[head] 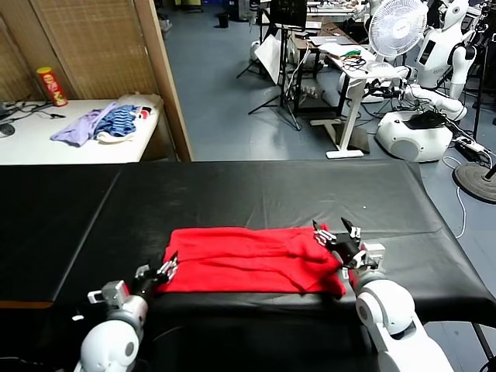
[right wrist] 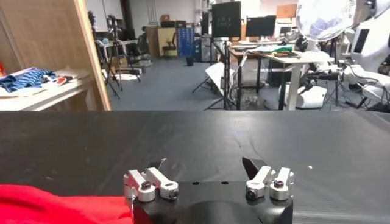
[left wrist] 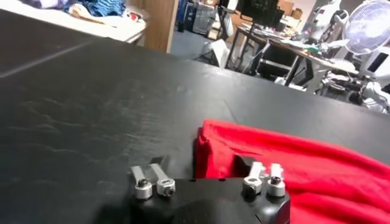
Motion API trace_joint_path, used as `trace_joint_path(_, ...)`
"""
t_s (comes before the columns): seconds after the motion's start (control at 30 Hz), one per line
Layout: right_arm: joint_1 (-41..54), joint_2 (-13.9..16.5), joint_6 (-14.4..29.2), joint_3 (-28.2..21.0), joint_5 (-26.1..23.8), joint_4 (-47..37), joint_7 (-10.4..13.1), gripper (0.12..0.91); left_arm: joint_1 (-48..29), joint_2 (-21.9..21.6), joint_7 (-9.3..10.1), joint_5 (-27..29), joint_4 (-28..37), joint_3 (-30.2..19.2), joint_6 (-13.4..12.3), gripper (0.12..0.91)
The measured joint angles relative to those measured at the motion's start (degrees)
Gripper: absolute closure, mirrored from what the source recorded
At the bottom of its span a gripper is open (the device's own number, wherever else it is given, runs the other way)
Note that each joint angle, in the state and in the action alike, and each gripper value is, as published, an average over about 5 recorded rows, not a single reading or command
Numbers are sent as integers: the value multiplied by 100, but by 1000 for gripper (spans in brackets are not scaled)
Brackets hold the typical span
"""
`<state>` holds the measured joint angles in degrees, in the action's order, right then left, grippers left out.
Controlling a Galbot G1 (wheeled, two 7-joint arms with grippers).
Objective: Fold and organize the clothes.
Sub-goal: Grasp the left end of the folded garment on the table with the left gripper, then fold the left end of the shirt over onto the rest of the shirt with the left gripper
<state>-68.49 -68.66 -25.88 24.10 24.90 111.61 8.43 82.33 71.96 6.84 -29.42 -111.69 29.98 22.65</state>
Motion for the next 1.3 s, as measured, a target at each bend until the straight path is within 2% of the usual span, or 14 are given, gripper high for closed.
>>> trace_joint_path(0.1, 0, -32, 6, 0, -34, 2, -1, 227, 6, 23, -38, 308, -38, -74, -15, 730)
trace_joint_path(0.2, -6, -56, 7, 4, -61, 24, 2, 227, -11, 39, -43, 499, -41, -105, -17, 860)
trace_joint_path(0.3, -28, -66, 2, 31, -67, 81, 17, 227, -33, 13, -59, 785, -5, -83, -63, 874)
trace_joint_path(0.4, -66, -69, -5, 76, -67, 166, 31, 227, -50, -93, -122, 1282, 82, 23, -221, 870)
trace_joint_path(0.57, -126, -90, -13, 119, -66, 296, 40, 227, 7, -515, -124, 2204, 244, 410, -445, 873)
trace_joint_path(0.8, -209, -178, -13, 86, -176, 392, 39, 227, 145, -1288, -4, 2485, 145, 1007, -327, 873)
trace_joint_path(0.93, -302, -237, -12, 92, -308, 450, 35, 227, 118, -1320, 79, 1905, -203, 940, -118, 873)
trace_joint_path(1.17, -502, -264, -12, 237, -449, 528, 35, 227, -206, -877, 571, -242, -973, 158, 540, 873)
trace_joint_path(1.3, -594, -288, -12, 322, -469, 534, 34, 227, -411, -535, 713, -1107, -1108, -364, 688, 873)
